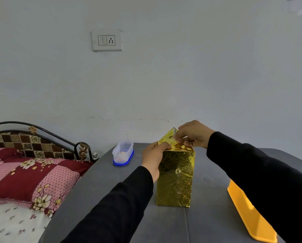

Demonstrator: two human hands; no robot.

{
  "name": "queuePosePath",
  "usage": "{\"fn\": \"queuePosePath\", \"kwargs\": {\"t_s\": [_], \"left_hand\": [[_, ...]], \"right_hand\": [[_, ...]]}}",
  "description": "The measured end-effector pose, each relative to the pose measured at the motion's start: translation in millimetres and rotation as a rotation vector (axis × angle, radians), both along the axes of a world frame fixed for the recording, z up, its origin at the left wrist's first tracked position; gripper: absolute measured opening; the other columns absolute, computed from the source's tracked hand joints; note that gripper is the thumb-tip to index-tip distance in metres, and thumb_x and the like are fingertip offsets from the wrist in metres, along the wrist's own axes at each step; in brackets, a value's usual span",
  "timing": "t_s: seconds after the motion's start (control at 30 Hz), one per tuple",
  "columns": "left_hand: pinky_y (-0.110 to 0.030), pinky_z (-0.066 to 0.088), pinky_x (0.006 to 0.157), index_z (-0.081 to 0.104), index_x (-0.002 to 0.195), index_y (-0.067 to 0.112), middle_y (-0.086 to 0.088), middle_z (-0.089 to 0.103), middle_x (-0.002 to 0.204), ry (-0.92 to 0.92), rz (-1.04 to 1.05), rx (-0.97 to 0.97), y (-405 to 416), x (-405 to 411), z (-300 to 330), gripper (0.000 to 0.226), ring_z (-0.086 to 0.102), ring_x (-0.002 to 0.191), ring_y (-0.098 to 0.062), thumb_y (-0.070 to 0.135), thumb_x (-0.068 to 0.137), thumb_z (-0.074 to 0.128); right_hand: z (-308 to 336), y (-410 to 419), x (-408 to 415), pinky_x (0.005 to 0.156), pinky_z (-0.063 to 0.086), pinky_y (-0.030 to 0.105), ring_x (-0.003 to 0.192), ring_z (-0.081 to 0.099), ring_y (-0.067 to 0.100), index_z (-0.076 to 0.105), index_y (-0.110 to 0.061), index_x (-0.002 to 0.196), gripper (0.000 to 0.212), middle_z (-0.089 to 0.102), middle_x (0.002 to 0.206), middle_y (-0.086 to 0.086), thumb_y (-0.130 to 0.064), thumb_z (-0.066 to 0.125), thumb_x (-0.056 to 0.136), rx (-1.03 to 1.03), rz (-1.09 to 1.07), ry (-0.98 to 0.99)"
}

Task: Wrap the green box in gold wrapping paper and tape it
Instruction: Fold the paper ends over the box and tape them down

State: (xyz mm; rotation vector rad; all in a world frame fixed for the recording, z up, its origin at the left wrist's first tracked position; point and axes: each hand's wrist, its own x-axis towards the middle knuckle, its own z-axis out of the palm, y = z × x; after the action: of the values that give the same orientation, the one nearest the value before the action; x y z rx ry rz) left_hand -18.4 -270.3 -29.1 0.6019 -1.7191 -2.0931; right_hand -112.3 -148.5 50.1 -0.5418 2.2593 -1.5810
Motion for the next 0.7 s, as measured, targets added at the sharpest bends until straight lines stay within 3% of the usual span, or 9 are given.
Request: {"fn": "queuePosePath", "kwargs": {"t_s": [0.1, 0.2, 0.37, 0.47, 0.53, 0.6, 0.7], "left_hand": [[-0.044, 0.051, 0.099, 0.067, 0.098, 0.024, -0.007, 0.069, 0.112, -0.008, -0.002, -0.011, 0.4, -0.9, -0.2, 0.013, 0.063, 0.108, -0.027, 0.029, 0.088, 0.074], [-0.044, 0.051, 0.1, 0.066, 0.095, 0.025, -0.006, 0.068, 0.11, -0.015, 0.002, -0.016, 0.9, -1.4, 0.2, 0.01, 0.062, 0.107, -0.026, 0.028, 0.089, 0.073], [-0.036, 0.05, 0.085, 0.066, 0.093, 0.024, -0.006, 0.068, 0.109, -0.017, 0.002, -0.033, 0.1, -1.6, 0.5, 0.006, 0.062, 0.105, -0.024, 0.028, 0.092, 0.07], [-0.033, 0.048, 0.08, 0.066, 0.093, 0.024, -0.006, 0.068, 0.108, -0.019, 0.004, -0.035, 0.7, -1.0, 1.0, 0.005, 0.062, 0.104, -0.024, 0.027, 0.092, 0.07], [-0.035, 0.049, 0.082, 0.067, 0.095, 0.022, -0.008, 0.069, 0.109, -0.025, 0.009, -0.027, -0.2, -1.7, 0.6, 0.006, 0.063, 0.104, -0.025, 0.026, 0.092, 0.07], [-0.04, 0.052, 0.091, 0.068, 0.098, 0.019, -0.01, 0.07, 0.111, -0.043, 0.009, -0.013, -1.3, -3.8, -0.5, 0.012, 0.064, 0.105, -0.027, 0.027, 0.09, 0.071], [-0.049, 0.05, 0.102, 0.068, 0.101, 0.015, -0.012, 0.07, 0.113, -0.066, 0.018, 0.008, -1.1, -5.3, 0.7, 0.02, 0.065, 0.108, -0.029, 0.028, 0.086, 0.073]], "right_hand": [[-3.4, 0.3, -2.3, 0.059, 0.05, 0.024, 0.074, 0.07, 0.02, 0.064, -0.01, 0.09, 0.022, 0.073, 0.091, 0.016, -0.001, 0.081, 0.081, 0.049, -0.026, 0.071], [-4.5, -1.0, -2.1, 0.057, 0.051, 0.023, 0.07, 0.069, 0.019, 0.062, -0.012, 0.084, 0.024, 0.073, 0.086, 0.015, -0.005, 0.084, 0.079, 0.088, -0.046, 0.121], [-6.0, -4.4, 1.5, 0.063, 0.051, 0.026, 0.07, 0.064, 0.02, 0.059, -0.014, 0.077, 0.028, 0.073, 0.083, 0.014, -0.01, 0.087, 0.076, 0.161, -0.068, 0.21], [-8.3, -6.8, 1.8, 0.063, 0.049, 0.026, 0.069, 0.062, 0.02, 0.065, -0.008, 0.085, 0.026, 0.072, 0.082, 0.013, -0.013, 0.089, 0.074, 0.203, -0.075, 0.25], [-9.2, -7.9, 0.7, 0.058, 0.047, 0.023, 0.062, 0.06, 0.017, 0.071, -0.004, 0.09, 0.027, 0.071, 0.075, 0.009, -0.015, 0.089, 0.072, 0.233, -0.085, 0.274], [-9.2, -8.6, 0.5, 0.052, 0.047, 0.021, 0.055, 0.058, 0.014, 0.069, -0.008, 0.079, 0.022, 0.07, 0.068, 0.005, -0.016, 0.089, 0.072, 0.266, -0.096, 0.29], [-8.0, -11.9, -1.6, 0.061, 0.055, 0.026, 0.069, 0.068, 0.018, 0.066, -0.011, 0.075, 0.025, 0.075, 0.077, 0.009, -0.014, 0.09, 0.071, 0.276, -0.117, 0.27]]}}
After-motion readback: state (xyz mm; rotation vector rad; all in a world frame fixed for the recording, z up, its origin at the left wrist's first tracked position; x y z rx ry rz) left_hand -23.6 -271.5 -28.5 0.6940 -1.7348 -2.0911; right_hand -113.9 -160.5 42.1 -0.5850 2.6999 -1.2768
